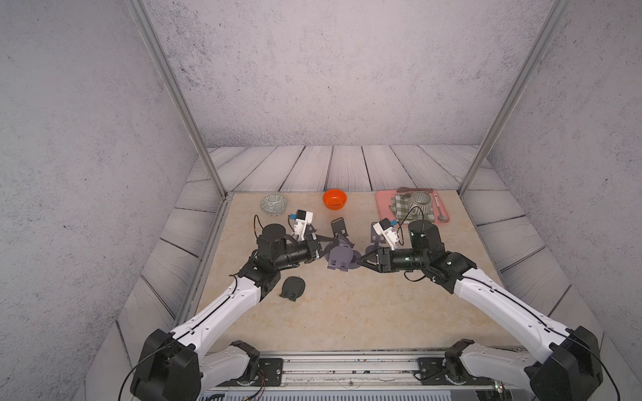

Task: Open the phone stand
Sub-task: Pick up the phone stand at the center of the board, then open the phone stand.

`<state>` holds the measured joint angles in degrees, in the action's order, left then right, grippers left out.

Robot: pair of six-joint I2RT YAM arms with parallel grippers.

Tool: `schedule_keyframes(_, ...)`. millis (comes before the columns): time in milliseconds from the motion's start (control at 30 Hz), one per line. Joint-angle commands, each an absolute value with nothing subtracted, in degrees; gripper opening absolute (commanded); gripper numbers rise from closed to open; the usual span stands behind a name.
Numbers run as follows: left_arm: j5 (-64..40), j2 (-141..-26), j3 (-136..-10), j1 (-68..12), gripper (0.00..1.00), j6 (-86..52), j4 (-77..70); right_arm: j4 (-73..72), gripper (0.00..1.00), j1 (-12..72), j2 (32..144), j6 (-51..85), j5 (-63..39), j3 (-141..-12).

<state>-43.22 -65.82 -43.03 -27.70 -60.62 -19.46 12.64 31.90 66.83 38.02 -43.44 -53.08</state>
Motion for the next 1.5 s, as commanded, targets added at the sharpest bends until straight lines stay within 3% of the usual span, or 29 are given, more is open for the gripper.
schedule_keyframes(0, -43.4, -64.4, -44.8, -27.2, 0.0, -61.0, -20.4, 8.4, 0.45, 32.6, 66.4, 40.4, -45.1, -53.0)
schedule_keyframes(1167, -48.1, -64.1, -45.1, -27.3, 0.0, -63.1, -25.3, -4.6, 0.37, 35.8, 76.8, 44.5, -47.0, -53.9)
schedule_keyframes(1333, -48.5, -64.4, -44.4, -27.7, 0.0, -63.4, -26.6, -6.5, 0.23, 35.8, 77.4, 45.2, -47.8, -54.6)
schedule_keyframes(1467, -48.4, -64.6, -43.8, -27.9, 0.0, -63.1, -26.9, -7.5, 0.02, 35.8, 78.1, 45.9, -49.3, -55.1)
